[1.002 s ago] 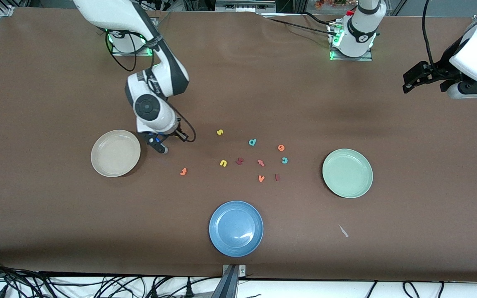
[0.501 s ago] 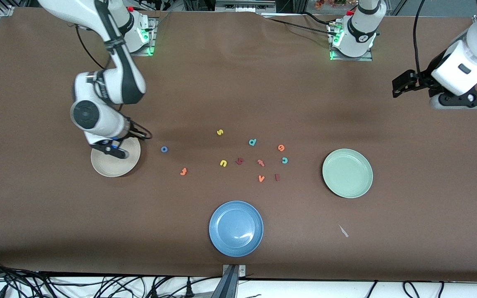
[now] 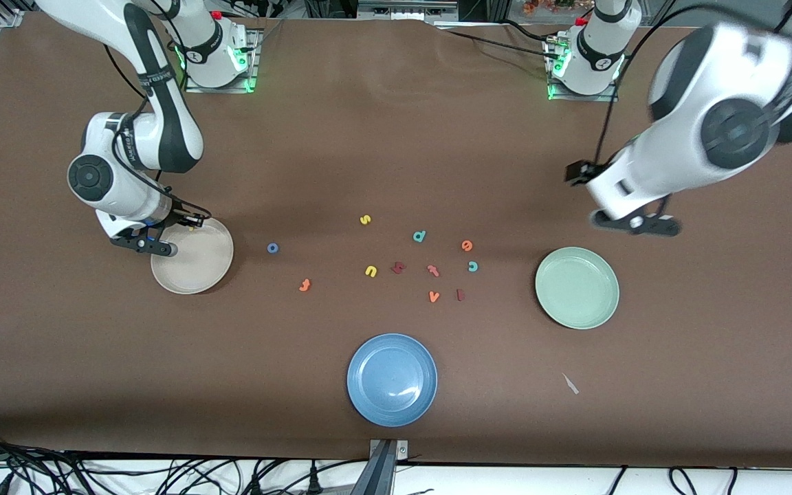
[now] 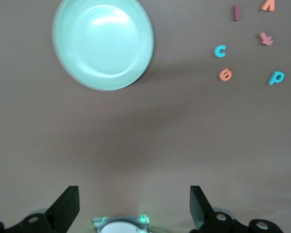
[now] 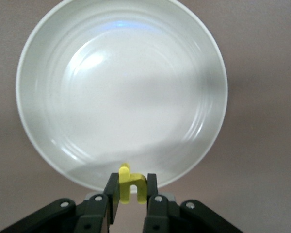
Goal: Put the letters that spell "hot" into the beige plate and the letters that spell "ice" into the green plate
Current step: 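Lower the h onto the white plate and open the right gripper, then grasp the o with the right gripper while the left gripper grasps the i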
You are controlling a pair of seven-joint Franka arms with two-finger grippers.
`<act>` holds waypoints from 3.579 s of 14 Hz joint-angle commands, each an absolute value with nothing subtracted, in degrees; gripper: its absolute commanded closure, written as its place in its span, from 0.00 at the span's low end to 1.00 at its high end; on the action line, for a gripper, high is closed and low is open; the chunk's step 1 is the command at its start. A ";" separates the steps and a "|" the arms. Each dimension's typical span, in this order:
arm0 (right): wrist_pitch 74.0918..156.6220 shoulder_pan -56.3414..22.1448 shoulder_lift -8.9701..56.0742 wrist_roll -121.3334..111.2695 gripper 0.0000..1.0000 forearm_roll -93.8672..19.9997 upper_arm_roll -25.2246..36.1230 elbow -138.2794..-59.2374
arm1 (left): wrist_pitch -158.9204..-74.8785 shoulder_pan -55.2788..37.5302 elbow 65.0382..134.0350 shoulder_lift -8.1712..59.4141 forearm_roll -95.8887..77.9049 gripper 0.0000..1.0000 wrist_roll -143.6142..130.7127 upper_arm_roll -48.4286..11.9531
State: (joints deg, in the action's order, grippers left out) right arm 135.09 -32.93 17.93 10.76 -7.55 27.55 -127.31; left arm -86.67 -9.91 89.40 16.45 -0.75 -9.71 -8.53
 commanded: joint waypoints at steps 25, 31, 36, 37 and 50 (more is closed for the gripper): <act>146.86 -41.22 31.29 30.76 0.09 -20.57 18.54 -117.95 | -132.28 -24.61 78.14 50.45 -0.44 0.44 -23.91 -3.79; 146.87 -40.87 31.20 30.50 0.29 -20.65 18.46 -118.04 | -134.30 -24.70 78.13 51.94 1.32 0.50 -24.17 -3.51; 146.87 -40.26 31.20 30.06 0.36 -20.65 18.63 -118.04 | -134.30 -25.48 77.96 51.86 1.05 0.50 -24.43 -3.60; 146.87 -40.25 31.20 29.88 0.38 -20.65 18.63 -118.04 | -134.30 -25.58 77.96 51.94 1.05 0.54 -24.43 -3.60; 147.39 -40.17 31.46 29.79 0.55 -23.02 18.46 -118.04 | -133.60 -25.14 77.96 50.81 1.58 1.00 -24.17 -3.34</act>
